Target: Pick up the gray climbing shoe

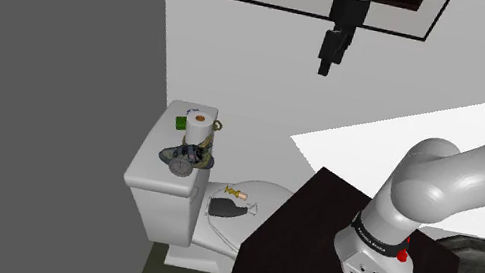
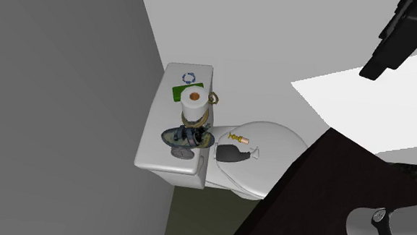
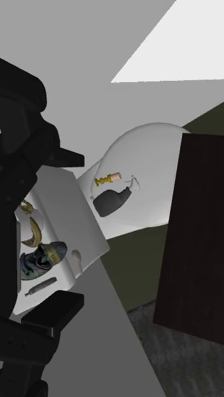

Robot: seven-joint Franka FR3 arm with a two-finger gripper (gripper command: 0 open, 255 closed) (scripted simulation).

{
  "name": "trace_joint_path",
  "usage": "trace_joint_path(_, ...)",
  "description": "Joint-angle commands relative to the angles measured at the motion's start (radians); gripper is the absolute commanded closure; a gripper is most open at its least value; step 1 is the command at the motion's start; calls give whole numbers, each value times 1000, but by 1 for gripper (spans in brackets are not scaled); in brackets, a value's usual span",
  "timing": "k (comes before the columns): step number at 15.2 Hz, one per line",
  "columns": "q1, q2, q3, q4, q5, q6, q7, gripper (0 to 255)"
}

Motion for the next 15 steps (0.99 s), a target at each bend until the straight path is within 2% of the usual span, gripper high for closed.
trace_joint_path(1, 0, 0, 0, 0, 0, 0, 0, 0)
trace_joint_path(8, 29, 163, -2, -66, 33, 220, -11, 0)
trace_joint_path(15, 58, 373, 2, -68, 68, 426, -32, 0)
